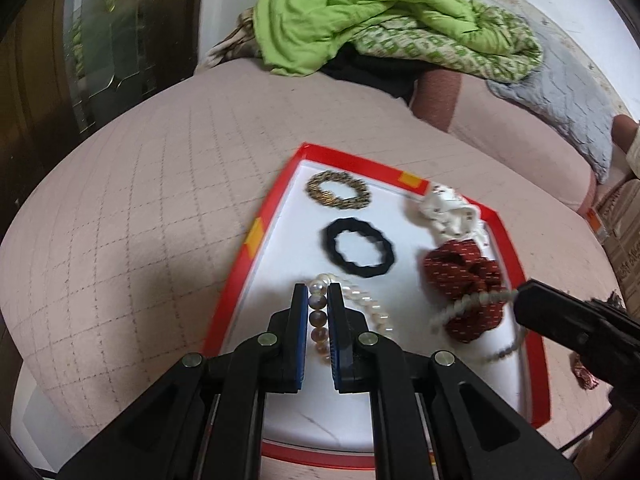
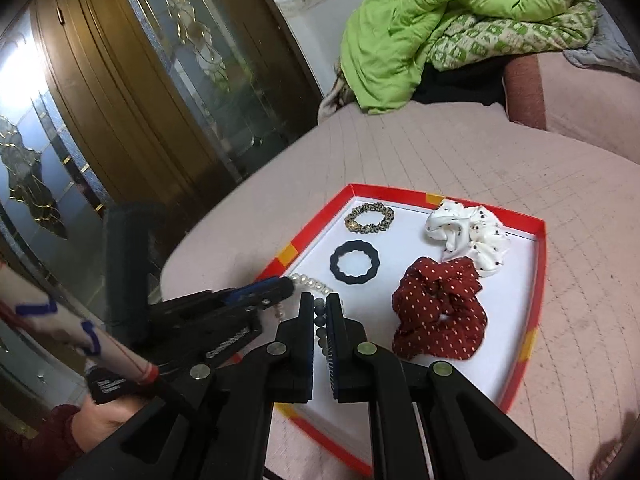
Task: Organize jewelry
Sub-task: 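Carry pearl bracelet in left tool toward the tray while right tool carries green-bead bracelet, then lower both bracelets into the tray and open both tools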
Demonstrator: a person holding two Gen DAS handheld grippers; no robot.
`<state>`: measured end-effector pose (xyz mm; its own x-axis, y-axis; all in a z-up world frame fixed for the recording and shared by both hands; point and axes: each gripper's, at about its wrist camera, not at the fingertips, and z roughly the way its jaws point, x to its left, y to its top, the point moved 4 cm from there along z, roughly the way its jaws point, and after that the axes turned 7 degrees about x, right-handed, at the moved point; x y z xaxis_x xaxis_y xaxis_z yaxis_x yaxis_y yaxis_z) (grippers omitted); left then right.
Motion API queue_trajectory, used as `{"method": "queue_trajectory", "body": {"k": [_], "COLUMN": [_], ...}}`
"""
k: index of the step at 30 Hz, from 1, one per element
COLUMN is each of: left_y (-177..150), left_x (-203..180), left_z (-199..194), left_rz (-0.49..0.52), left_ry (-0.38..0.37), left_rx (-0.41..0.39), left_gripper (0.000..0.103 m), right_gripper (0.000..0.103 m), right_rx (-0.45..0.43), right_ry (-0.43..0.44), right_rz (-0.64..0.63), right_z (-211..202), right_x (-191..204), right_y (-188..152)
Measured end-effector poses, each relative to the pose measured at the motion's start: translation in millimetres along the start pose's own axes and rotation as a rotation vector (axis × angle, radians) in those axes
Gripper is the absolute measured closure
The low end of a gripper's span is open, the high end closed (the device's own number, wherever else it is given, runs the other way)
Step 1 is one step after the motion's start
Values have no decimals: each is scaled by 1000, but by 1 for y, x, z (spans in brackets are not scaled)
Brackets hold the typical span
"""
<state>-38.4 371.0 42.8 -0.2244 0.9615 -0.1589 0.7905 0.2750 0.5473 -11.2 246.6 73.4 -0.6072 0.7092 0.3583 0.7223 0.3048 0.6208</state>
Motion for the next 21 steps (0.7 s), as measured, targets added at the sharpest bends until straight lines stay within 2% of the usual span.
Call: {"method": "queue_trajectory", "body": {"k": [8,21], "left_y": [1,2], "left_x": [8,5], "left_z": [10,18], "left_rz": [-4,9], "left_ry": [45,75], "left_rx": [12,34], "left_gripper": [94,94], "right_gripper": [97,96], "right_rx": [29,72], "right_ry": [-64,-118], "right_rz": [3,26], "right_z": [34,55], "right_x": [-16,-33], "right_y": [13,13]}}
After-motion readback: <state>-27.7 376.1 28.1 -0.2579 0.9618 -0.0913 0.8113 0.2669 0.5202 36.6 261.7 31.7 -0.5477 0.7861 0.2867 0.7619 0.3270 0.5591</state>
